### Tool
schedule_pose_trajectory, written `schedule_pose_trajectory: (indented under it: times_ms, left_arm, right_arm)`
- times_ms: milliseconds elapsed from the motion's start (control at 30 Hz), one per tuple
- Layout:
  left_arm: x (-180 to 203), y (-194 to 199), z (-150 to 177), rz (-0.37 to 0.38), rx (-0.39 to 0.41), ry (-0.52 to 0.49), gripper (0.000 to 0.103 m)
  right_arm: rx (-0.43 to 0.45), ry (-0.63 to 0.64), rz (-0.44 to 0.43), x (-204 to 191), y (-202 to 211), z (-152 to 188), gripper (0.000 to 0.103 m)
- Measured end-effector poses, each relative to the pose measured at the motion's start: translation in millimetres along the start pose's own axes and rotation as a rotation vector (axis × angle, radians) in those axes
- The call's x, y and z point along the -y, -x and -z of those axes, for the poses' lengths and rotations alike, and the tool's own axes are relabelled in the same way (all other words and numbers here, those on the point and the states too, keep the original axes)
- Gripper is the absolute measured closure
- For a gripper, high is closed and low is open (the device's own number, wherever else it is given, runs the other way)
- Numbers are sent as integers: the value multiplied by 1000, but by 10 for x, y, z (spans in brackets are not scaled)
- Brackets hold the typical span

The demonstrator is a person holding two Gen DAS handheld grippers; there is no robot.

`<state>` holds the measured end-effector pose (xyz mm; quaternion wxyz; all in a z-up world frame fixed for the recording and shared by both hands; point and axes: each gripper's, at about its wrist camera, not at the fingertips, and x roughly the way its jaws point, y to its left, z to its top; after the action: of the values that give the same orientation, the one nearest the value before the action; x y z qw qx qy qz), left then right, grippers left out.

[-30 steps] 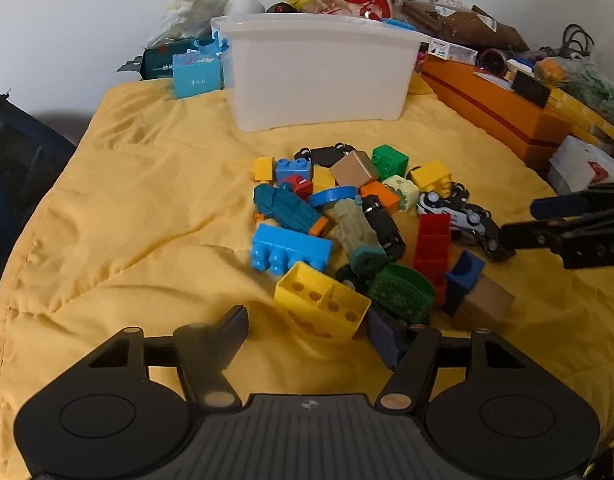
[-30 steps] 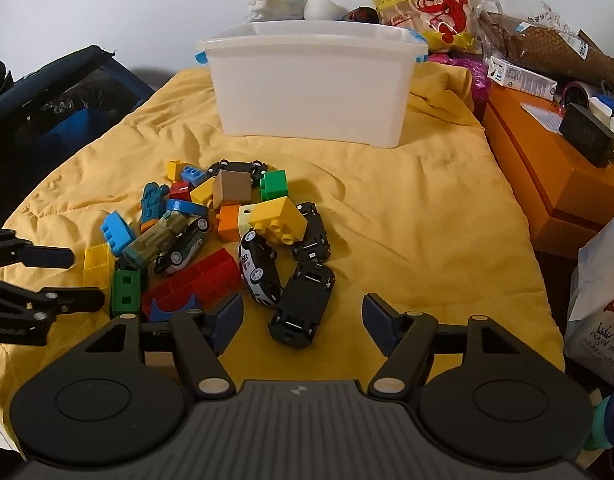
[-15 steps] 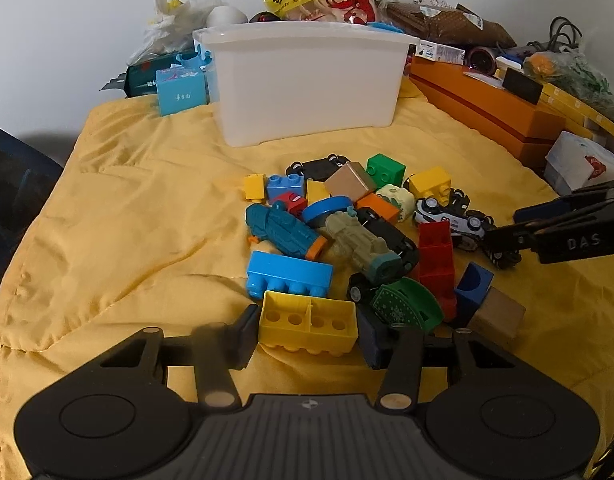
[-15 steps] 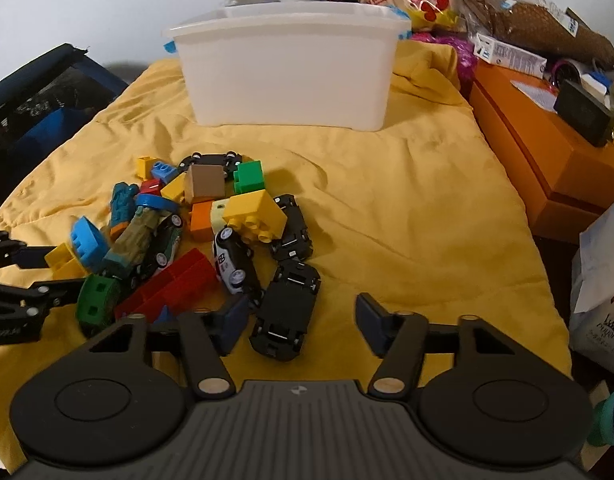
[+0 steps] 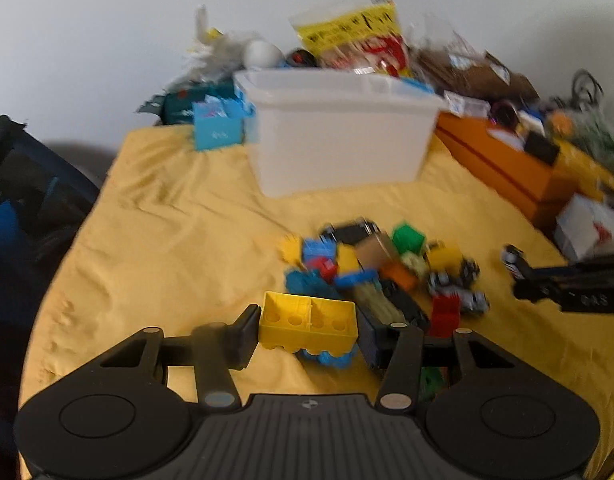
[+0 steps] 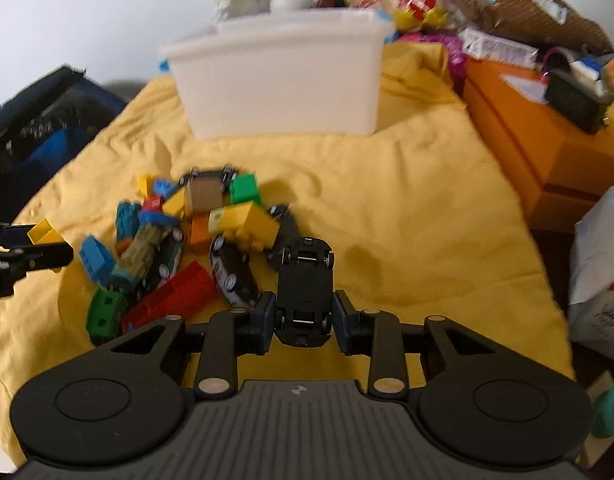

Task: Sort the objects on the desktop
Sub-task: 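Carry both items over the white bin and open both tools to drop them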

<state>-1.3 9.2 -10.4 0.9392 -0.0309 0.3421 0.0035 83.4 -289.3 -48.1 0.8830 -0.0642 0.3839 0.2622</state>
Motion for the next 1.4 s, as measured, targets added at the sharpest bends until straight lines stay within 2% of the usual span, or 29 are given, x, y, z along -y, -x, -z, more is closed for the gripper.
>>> schedule_pose_trajectory:
  times_ms: [100,200,400,533,733,933,1067,1333,1367,1400]
  left_arm:
    - [-76,76,-233,-20,31,25,49]
    - [-148,114,-579,-42,60,53,49]
    - [-145,79,-1314,-57,145,23,49]
    - [-139,-73,-1774,-48,156,47,49]
    - [-80,-454,-2338,-44,120,18,49]
    - [-93,-1036,-2607,-15,-26,58,49]
    - [-50,-1364,-2665,-34,-115,44,50]
    - [23,-1514,-2733,-37,-143,24,49]
    - [32,-1512,-2737,-45,-130,22,42]
    - [36,-1508,-2730,-58,-118,19,35]
  right_arm:
    - [65,-4,-6,16,174,-145,70]
    - [140,-15,-21,24,334,-430,69]
    - [265,-6,-47,47,447,-1211,69]
    - [288,-5,-71,81,369,-1693,69]
    - [248,16,-93,86,114,-2258,69]
    - [132,28,-69,132,-407,-2511,69]
    - [40,32,-42,164,-696,-2578,69]
    - [-19,57,-5,151,-959,-2623,67]
    - [-21,64,0,137,-978,-2637,67]
    - [-19,75,2,125,-990,-2640,61]
